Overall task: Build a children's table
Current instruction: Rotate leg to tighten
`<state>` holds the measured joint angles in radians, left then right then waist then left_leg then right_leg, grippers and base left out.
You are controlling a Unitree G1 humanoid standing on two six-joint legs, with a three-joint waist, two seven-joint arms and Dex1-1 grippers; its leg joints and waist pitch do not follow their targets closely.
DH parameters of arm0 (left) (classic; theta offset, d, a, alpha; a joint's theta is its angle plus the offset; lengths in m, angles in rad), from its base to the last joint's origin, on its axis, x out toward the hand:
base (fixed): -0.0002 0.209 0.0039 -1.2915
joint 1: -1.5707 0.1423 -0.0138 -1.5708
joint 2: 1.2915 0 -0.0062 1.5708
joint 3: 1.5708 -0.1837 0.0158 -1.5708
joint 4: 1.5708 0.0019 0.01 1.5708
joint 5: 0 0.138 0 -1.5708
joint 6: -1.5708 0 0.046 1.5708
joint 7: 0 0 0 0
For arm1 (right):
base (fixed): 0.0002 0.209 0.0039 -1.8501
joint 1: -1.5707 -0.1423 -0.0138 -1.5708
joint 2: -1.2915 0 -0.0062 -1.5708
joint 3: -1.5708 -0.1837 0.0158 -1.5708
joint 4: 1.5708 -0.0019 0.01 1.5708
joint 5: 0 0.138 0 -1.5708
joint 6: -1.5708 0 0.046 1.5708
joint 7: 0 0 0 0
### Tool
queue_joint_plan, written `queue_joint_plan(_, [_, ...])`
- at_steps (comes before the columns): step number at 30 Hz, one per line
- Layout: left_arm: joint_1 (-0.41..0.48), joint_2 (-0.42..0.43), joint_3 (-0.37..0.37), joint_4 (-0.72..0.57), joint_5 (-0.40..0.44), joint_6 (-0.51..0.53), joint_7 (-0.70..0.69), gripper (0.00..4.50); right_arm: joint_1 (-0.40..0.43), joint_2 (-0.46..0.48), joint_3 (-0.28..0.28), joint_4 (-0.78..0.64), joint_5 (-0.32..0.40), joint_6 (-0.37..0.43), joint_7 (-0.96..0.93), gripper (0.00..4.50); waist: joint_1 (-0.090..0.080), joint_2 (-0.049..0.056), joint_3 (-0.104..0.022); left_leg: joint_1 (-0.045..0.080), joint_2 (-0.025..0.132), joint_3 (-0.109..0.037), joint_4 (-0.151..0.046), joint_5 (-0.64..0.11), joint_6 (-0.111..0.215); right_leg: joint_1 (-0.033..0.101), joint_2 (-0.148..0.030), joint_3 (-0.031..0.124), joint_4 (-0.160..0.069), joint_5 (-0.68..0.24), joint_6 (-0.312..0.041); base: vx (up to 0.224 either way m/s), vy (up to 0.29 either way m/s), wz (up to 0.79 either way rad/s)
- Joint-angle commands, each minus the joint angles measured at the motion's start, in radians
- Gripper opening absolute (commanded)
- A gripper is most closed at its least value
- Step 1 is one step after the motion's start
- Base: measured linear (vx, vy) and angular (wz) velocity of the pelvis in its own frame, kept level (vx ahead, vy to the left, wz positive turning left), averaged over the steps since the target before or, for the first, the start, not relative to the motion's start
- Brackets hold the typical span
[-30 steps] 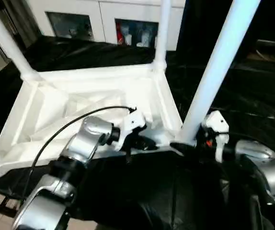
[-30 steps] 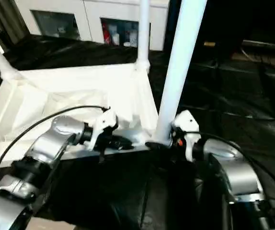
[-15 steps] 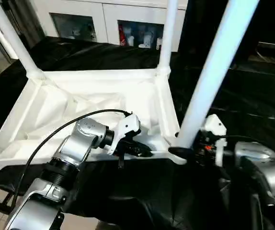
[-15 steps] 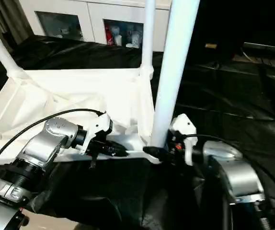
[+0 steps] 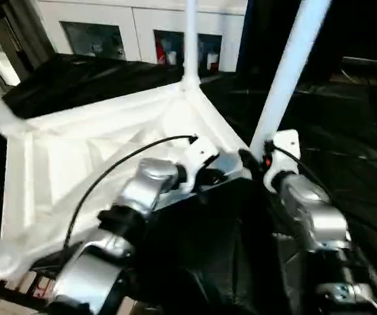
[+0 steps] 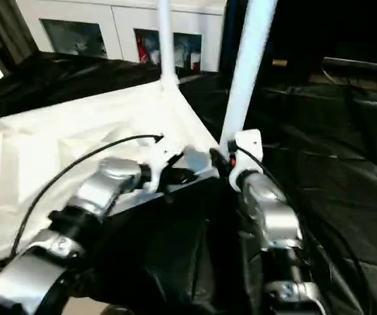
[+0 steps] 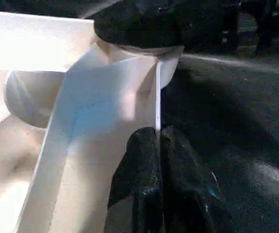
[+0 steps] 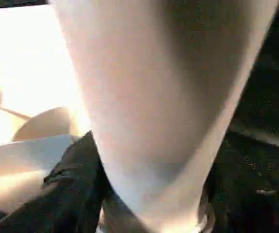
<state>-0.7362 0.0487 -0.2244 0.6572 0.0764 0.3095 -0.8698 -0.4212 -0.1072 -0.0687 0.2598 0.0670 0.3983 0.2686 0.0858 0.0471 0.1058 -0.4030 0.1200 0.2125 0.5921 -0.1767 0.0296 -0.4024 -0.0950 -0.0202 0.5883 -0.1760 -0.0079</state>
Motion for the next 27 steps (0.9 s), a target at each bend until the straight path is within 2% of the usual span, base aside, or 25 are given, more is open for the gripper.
queue_joint_plan(1, [-0.028,-0.061,-0.031,-0.046,-0.039,-0.051,-0.048,0.0,0.022,0.045,0.098,0.015,0.035,0.022,0.087,3.38,-0.006,-0.016,-0.074,0.037,0.104,-0.058,-0.091,-0.252,0.018,0.025,-0.075,0.036,-0.069,-0.202,-0.21,0.0,0.0,0.0])
queue_joint_plan(2, [-0.027,-0.06,-0.032,-0.043,-0.039,-0.053,-0.049,0.0,0.02,0.039,0.105,0.014,0.03,0.013,0.091,3.38,-0.005,-0.015,-0.074,0.036,0.105,-0.058,-0.091,-0.244,0.023,0.026,-0.075,0.035,-0.067,-0.189,-0.212,0.0,0.0,0.0])
queue_joint_plan(3, [-0.026,-0.056,-0.035,-0.042,-0.04,-0.061,-0.058,0.0,0.019,0.032,0.112,0.014,0.024,0.007,0.096,3.61,-0.005,-0.016,-0.074,0.037,0.105,-0.057,-0.09,-0.236,0.031,0.025,-0.074,0.035,-0.066,-0.172,-0.218,0.0,0.0,0.0])
queue_joint_plan(6, [-0.018,-0.039,-0.045,-0.048,-0.045,-0.074,-0.096,0.0,0.03,-0.002,0.137,-0.018,0.031,0.002,0.175,3.69,-0.004,-0.016,-0.073,0.034,0.105,-0.057,-0.089,-0.229,0.046,0.03,-0.076,0.034,-0.066,-0.169,-0.225,0.0,0.0,0.0])
queue_joint_plan(9, [0.002,-0.012,-0.058,-0.075,-0.055,-0.085,-0.15,0.0,0.055,-0.064,0.166,-0.08,0.061,-0.001,0.304,3.69,-0.002,-0.017,-0.074,0.032,0.107,-0.057,-0.086,-0.213,0.062,0.035,-0.078,0.034,-0.062,-0.145,-0.228,0.0,0.0,0.0])
queue_joint_plan(10, [0.014,0.009,-0.069,-0.094,-0.062,-0.09,-0.194,0.0,0.072,-0.108,0.177,-0.12,0.083,0.004,0.377,3.69,-0.002,-0.018,-0.075,0.031,0.109,-0.057,-0.084,-0.193,0.078,0.036,-0.079,0.034,-0.059,-0.12,-0.24,0.0,0.0,0.0])
queue_joint_plan(14, [0.032,0.034,-0.078,-0.122,-0.078,-0.091,-0.255,0.0,0.095,-0.167,0.186,-0.172,0.116,0.012,0.478,3.69,0.002,-0.017,-0.074,0.034,0.111,-0.055,-0.082,-0.191,0.096,0.035,-0.078,0.033,-0.059,-0.122,-0.255,0.0,0.0,0.0])
queue_joint_plan(15, [0.037,0.041,-0.082,-0.13,-0.081,-0.097,-0.274,0.0,0.1,-0.182,0.188,-0.184,0.125,0.014,0.502,3.69,0.0,-0.017,-0.073,0.032,0.112,-0.055,-0.083,-0.196,0.094,0.033,-0.078,0.033,-0.06,-0.135,-0.261,0.0,0.0,0.0])
queue_joint_plan(16, [0.049,0.062,-0.092,-0.151,-0.092,-0.103,-0.32,0.0,0.114,-0.223,0.197,-0.217,0.147,0.022,0.565,3.69,0.004,-0.016,-0.074,0.038,0.113,-0.055,-0.083,-0.212,0.086,0.031,-0.079,0.033,-0.063,-0.161,-0.261,0.0,0.0,0.0])
queue_joint_plan(17, [0.053,0.069,-0.096,-0.159,-0.095,-0.102,-0.334,0.0,0.12,-0.237,0.2,-0.229,0.154,0.024,0.585,3.69,0.009,-0.015,-0.071,0.036,0.117,-0.056,-0.086,-0.221,0.083,0.035,-0.08,0.034,-0.062,-0.168,-0.258,0.0,0.0,0.0])
queue_joint_plan(18, [0.067,0.095,-0.106,-0.186,-0.11,-0.099,-0.392,0.0,0.14,-0.293,0.216,-0.27,0.174,0.033,0.663,3.69,0.007,-0.014,-0.07,0.035,0.117,-0.055,-0.088,-0.226,0.081,0.033,-0.077,0.033,-0.061,-0.175,-0.257,0.0,0.0,0.0])
queue_joint_plan(19, [0.068,0.098,-0.107,-0.189,-0.112,-0.098,-0.398,0.0,0.142,-0.299,0.218,-0.274,0.176,0.033,0.672,3.69,0.009,-0.014,-0.071,0.036,0.119,-0.058,-0.089,-0.236,0.078,0.035,-0.078,0.032,-0.061,-0.181,-0.251,0.0,0.0,0.0])
queue_joint_plan(20, [0.074,0.106,-0.109,-0.199,-0.118,-0.095,-0.42,0.0,0.151,-0.32,0.224,-0.288,0.179,0.035,0.703,3.69,0.007,-0.014,-0.068,0.037,0.118,-0.055,-0.09,-0.245,0.074,0.029,-0.075,0.033,-0.063,-0.189,-0.253,0.0,0.0,0.0])
queue_joint_plan(21, [0.074,0.106,-0.109,-0.199,-0.118,-0.095,-0.42,0.0,0.151,-0.32,0.224,-0.288,0.179,0.035,0.703,3.69,0.009,-0.013,-0.07,0.037,0.118,-0.055,-0.089,-0.248,0.07,0.031,-0.078,0.033,-0.062,-0.191,-0.256,0.0,0.0,0.0])
queue_joint_plan(23, [0.084,0.142,-0.123,-0.222,-0.12,-0.084,-0.478,0.0,0.165,-0.363,0.231,-0.307,0.191,0.047,0.772,3.69,0.007,-0.018,-0.068,0.035,0.117,-0.056,-0.09,-0.256,0.064,0.031,-0.08,0.034,-0.065,-0.211,-0.257,0.0,0.0,0.0])
queue_joint_plan(27, [0.084,0.167,-0.126,-0.219,-0.112,-0.091,-0.509,0.0,0.167,-0.382,0.238,-0.312,0.198,0.056,0.812,3.35,0.009,-0.015,-0.066,0.038,0.118,-0.056,-0.092,-0.279,0.045,0.025,-0.083,0.037,-0.07,-0.266,-0.249,0.0,0.0,0.0])
